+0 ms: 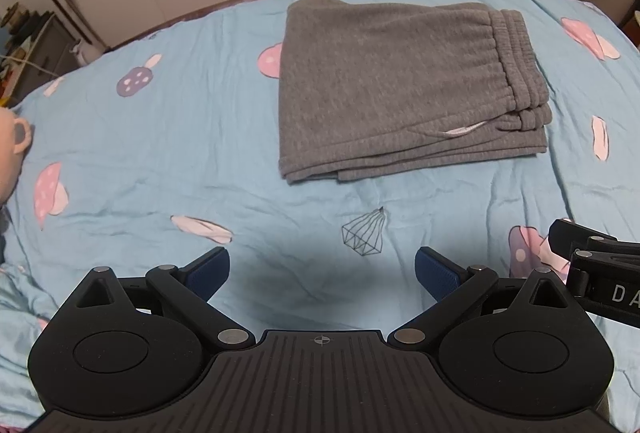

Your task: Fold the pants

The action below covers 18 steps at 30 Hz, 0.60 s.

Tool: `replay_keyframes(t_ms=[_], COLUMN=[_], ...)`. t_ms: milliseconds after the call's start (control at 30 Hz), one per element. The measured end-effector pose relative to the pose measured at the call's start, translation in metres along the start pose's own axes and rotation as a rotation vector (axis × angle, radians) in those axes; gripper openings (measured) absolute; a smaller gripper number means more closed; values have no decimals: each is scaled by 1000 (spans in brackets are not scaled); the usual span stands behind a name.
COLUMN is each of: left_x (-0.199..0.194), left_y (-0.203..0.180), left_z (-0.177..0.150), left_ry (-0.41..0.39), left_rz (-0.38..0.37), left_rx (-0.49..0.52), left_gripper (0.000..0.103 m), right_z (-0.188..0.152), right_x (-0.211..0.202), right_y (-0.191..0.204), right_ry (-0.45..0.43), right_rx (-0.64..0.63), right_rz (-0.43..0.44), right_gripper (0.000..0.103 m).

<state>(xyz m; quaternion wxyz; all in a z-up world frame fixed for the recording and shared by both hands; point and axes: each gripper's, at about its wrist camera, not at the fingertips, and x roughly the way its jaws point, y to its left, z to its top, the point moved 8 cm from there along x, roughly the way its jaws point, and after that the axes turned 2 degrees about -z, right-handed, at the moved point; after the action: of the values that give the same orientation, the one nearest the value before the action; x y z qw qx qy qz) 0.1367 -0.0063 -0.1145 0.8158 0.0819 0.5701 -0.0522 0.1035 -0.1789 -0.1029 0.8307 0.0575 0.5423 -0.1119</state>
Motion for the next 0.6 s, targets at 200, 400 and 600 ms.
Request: replay_keyframes(t_ms=[200,400,600], left_x=[0,0,-1], left_y=[0,0,1], left_z=[0,0,0], left_ry=[-1,-3,-9], left_rz=[1,6,10], left_rx=[-3,-1,-3], left_gripper=[102,102,102], right_z=[0,0,-1], right_x=[0,0,-1], right_y=[-1,-1,-1], right_ry=[-1,1,-1], right_rx=[0,3,1], right_rz=[-2,-1,0], right_gripper=[102,102,102])
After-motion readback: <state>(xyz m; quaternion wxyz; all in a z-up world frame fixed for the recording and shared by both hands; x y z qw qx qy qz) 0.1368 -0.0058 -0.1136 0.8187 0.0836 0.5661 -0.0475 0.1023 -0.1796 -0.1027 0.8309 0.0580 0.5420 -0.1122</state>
